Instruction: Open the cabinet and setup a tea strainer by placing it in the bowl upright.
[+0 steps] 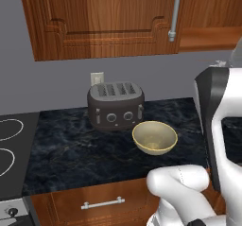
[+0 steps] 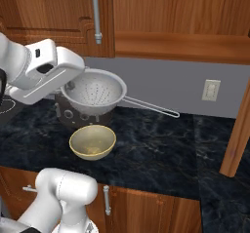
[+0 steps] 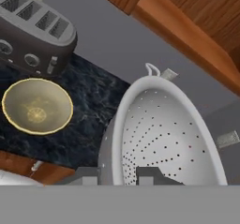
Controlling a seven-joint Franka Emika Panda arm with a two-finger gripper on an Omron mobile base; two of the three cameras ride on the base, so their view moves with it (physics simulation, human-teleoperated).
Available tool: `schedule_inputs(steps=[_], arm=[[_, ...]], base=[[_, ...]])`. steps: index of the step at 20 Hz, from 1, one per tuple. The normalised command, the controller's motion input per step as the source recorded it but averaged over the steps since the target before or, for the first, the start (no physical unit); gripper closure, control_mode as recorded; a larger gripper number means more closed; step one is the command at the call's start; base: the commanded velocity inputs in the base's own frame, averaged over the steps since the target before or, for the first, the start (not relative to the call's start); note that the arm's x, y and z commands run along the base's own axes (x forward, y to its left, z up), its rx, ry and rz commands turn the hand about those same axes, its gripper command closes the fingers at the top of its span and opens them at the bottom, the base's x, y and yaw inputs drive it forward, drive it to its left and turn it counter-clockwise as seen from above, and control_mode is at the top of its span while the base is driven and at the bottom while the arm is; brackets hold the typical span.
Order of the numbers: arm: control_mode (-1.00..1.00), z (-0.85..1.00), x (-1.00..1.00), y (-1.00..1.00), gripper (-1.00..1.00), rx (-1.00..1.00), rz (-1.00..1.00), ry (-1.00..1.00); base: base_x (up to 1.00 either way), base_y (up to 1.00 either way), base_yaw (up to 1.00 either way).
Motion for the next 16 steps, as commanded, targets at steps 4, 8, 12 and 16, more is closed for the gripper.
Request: schedule_inputs(steps=[4, 8, 12, 16], arm=[[-1.0, -0.5, 0.02, 0.24, 1.0, 0.0, 0.07, 0.06], [-1.0, -0.51, 0.0, 0.25, 1.0, 0.0, 0.09, 0.03], [-1.0, -0.55, 0.03, 0.41, 1.0, -0.02, 0.03, 0.1], [-1.0, -0.29, 0.2, 0.6, 1.0, 0.0, 0.0, 0.02]], base=[[0.0, 0.0, 0.0], [0.0, 0.0, 0.0], [0.0, 0.0, 0.0], [0.0, 0.0, 0.0]])
